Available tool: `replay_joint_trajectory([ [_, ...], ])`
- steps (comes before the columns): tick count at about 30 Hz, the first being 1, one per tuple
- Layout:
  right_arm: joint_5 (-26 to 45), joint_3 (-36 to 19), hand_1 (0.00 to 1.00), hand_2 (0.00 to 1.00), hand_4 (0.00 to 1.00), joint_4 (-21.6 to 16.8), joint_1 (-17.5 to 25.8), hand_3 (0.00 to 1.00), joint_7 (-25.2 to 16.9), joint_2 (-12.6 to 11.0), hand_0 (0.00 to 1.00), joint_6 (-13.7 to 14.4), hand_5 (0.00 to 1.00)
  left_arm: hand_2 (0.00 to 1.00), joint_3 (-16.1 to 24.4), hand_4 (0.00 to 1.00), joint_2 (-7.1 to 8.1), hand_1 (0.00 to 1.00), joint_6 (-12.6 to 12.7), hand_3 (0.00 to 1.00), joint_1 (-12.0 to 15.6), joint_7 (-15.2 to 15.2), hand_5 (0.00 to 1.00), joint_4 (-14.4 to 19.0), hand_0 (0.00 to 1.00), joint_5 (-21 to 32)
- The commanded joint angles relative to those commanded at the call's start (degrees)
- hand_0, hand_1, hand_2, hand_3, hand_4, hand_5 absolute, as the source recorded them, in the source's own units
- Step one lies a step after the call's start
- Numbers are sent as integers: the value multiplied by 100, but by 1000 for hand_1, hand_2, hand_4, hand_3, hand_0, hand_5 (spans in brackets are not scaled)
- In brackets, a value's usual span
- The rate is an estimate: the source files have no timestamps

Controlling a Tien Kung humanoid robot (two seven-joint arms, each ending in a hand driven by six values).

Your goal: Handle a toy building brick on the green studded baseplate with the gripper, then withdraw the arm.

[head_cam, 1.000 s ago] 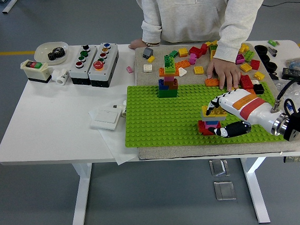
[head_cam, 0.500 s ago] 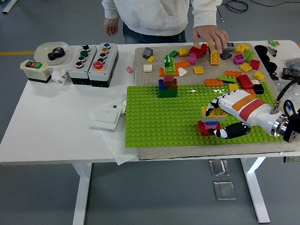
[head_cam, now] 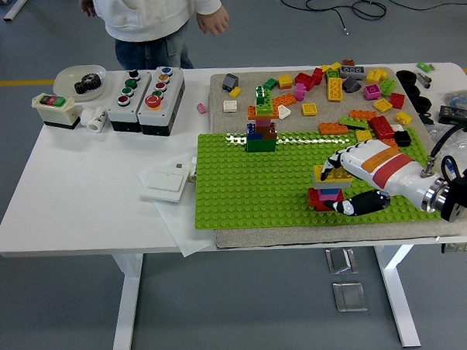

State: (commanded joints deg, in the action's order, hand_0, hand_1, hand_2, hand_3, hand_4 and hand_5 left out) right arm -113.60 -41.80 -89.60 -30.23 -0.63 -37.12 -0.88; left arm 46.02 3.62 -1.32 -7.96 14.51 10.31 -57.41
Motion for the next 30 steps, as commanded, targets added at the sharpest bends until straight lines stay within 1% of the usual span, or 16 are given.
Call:
replay_joint_trajectory([
  [5, -1, -2, 606, 652, 790, -12, -8, 615, -4, 3, 619, 6, 435, 632, -5, 585, 1, 704, 0, 563, -4, -1, 610, 0, 785, 8],
  [18, -5, -105, 607, 654, 791, -133, -46, 615, -59, -6, 619, 188, 433, 631, -41, 586, 4, 703, -1, 562, -13, -6, 611, 0, 787, 45],
  [30, -5, -125, 612, 658, 790, -111, -74, 620, -78, 18, 627, 251, 434, 633, -54, 585, 6, 705, -2, 561, -18, -3, 611, 0, 788, 62],
])
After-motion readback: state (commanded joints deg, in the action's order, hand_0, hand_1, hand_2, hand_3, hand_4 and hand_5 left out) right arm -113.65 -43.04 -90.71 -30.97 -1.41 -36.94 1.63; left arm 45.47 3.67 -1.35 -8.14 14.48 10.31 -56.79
